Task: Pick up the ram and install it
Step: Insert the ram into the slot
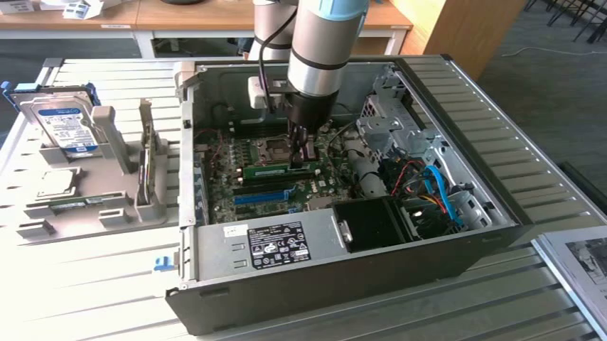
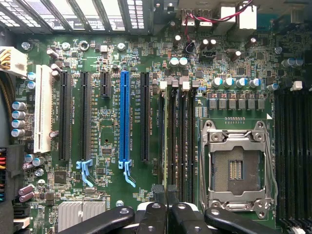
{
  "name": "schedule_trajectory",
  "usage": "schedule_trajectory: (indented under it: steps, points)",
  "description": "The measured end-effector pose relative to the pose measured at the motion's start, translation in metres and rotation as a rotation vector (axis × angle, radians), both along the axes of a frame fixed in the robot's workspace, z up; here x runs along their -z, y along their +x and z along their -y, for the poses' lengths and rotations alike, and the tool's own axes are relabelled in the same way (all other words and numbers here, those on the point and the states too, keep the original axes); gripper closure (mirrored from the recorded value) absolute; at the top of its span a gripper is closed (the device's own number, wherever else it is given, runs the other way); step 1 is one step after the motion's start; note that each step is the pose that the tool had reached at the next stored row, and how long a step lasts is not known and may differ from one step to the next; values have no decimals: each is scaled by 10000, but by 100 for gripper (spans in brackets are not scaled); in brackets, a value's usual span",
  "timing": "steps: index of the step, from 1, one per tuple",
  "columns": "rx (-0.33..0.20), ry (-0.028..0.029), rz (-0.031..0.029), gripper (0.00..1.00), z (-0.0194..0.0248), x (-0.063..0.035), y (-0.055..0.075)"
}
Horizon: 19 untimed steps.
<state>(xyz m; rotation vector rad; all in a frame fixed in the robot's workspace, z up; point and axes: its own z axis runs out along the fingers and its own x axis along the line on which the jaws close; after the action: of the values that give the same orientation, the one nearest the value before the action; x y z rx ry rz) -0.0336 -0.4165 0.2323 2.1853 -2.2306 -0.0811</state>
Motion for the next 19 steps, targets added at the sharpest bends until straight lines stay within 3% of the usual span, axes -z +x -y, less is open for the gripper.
schedule_trajectory:
  steps: [19]
  points:
    - [-17, 0, 0, 88, 0, 32, 0]
